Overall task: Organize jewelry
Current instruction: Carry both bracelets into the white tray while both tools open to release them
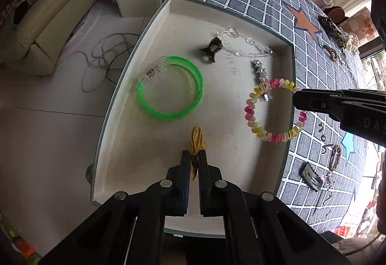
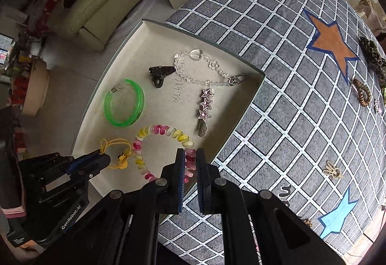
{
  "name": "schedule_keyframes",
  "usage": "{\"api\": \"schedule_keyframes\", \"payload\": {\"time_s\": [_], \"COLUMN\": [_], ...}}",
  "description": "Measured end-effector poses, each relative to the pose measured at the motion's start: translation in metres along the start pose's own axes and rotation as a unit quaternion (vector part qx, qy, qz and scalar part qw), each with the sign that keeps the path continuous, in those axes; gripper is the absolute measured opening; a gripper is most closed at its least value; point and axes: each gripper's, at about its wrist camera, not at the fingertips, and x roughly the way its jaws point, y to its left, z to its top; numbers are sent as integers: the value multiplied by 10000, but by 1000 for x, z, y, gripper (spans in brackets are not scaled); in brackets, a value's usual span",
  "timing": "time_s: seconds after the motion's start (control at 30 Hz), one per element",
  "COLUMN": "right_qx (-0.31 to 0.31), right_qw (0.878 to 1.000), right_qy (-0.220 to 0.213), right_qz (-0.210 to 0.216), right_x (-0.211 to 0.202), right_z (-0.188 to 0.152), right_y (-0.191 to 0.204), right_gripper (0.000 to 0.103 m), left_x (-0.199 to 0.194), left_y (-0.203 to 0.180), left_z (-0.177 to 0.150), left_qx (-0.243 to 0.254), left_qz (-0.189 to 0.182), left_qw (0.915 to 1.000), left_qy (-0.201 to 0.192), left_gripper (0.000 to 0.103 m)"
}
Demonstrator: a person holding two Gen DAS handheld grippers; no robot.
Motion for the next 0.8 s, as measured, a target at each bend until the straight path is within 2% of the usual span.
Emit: {"api": "schedule_keyframes", "payload": {"time_s": [0.43,0.8], "right_qx": [-197,-332], "right_qw": [9987,9973], "right_qy": [350,507], "right_qz": [-320,-415], "right_x": [51,68], "right_z": [36,32], "right_y": [19,26], "right_gripper": [10,11], "left_x": [32,39], "left_y": [16,6], "left_z": [3,3], "left_qx": [-180,1], "left_qz": [498,761], "left_qw": [9986,9970], "left_qy": [87,148], "left_gripper": [13,13]}}
